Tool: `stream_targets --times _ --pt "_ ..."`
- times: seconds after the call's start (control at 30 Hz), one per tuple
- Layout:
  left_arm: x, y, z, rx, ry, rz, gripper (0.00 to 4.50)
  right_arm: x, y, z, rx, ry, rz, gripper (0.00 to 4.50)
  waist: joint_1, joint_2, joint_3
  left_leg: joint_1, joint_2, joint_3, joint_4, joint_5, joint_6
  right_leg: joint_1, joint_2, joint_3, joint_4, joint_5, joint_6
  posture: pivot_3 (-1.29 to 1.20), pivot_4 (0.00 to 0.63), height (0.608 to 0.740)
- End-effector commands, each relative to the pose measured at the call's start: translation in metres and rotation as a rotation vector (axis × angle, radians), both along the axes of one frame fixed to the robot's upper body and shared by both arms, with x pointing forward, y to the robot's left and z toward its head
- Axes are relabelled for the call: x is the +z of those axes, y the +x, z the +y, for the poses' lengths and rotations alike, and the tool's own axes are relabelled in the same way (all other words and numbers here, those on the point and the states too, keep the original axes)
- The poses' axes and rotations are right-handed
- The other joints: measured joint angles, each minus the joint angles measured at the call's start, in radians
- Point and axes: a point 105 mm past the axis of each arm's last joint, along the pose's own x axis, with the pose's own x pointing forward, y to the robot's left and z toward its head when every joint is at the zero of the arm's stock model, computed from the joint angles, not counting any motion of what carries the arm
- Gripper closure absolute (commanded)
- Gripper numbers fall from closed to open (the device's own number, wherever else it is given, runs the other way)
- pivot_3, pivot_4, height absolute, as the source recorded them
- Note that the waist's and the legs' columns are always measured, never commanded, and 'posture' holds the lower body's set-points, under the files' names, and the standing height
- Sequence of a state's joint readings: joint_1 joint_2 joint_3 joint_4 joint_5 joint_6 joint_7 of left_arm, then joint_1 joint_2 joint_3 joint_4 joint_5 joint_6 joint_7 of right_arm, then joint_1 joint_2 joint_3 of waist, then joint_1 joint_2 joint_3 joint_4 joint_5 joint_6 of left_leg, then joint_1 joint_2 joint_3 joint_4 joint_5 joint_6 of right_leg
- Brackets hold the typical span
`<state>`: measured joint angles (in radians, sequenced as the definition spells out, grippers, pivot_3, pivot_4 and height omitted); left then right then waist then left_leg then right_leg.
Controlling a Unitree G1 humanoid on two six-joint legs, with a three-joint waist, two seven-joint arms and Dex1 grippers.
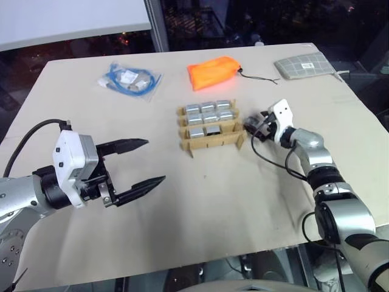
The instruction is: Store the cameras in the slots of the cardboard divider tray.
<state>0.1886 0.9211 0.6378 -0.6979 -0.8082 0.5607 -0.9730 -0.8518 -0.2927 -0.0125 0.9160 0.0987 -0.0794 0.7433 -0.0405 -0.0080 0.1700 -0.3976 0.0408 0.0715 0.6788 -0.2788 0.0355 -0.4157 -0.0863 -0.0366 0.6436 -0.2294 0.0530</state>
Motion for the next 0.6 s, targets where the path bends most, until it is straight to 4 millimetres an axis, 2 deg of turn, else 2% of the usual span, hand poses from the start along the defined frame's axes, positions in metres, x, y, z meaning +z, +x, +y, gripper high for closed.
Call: stream_targets --times 0.03,0.2,0.23,0.27,0.33,0.4,0.6 --pt "0.006 -0.003 -0.002 -0.006 0.015 -0.032 0.0 0.008 0.002 0.002 0.028 -0.008 -0.024 0.14 -0.001 0.0 0.0 0.0 0.0 0.0 0.0 0.0 0.0 0.0 0.0 0.0 0.0 0.0 0.0 0.0 0.15 0.74" --pt "0.006 -0.004 -0.002 -0.004 0.016 -0.031 0.0 0.005 0.002 0.001 0.021 0.002 -0.011 0.14 -0.001 0.0 0.0 0.0 0.0 0.0 0.0 0.0 0.0 0.0 0.0 0.0 0.0 0.0 0.0 0.0 0.15 0.74" --pt "0.006 -0.004 -0.002 -0.004 0.015 -0.031 0.0 0.005 0.002 0.001 0.019 0.0 -0.016 0.64 -0.001 0.0 0.0 0.0 0.0 0.0 0.0 0.0 0.0 0.0 0.0 0.0 0.0 0.0 0.0 0.0 0.15 0.74" --pt "0.006 -0.004 -0.002 -0.003 0.015 -0.03 0.0 0.005 0.002 0.0 0.016 0.001 -0.021 0.91 -0.001 0.0 0.0 0.0 0.0 0.0 0.0 0.0 0.0 0.0 0.0 0.0 0.0 0.0 0.0 0.0 0.15 0.74" --pt "0.005 -0.004 -0.001 -0.003 0.016 -0.027 0.0 0.005 0.001 -0.001 0.015 0.003 -0.022 1.92 -0.001 0.0 0.0 0.0 0.0 0.0 0.0 0.0 0.0 0.0 0.0 0.0 0.0 0.0 0.0 0.0 0.15 0.74" --pt "0.005 -0.004 -0.001 -0.005 0.016 -0.024 0.0 0.004 0.0 -0.001 0.013 0.007 -0.022 2.6 -0.001 0.0 0.0 0.0 0.0 0.0 0.0 0.0 0.0 0.0 0.0 0.0 0.0 0.0 0.0 0.0 0.15 0.74" --pt "0.004 0.0 -0.001 0.002 -0.001 -0.009 0.0 0.011 0.0 -0.008 -0.017 0.018 -0.068 2.61 -0.001 0.0 0.0 0.0 0.0 0.0 0.0 0.0 0.0 0.0 0.0 0.0 0.0 0.0 0.0 0.0 0.15 0.74"
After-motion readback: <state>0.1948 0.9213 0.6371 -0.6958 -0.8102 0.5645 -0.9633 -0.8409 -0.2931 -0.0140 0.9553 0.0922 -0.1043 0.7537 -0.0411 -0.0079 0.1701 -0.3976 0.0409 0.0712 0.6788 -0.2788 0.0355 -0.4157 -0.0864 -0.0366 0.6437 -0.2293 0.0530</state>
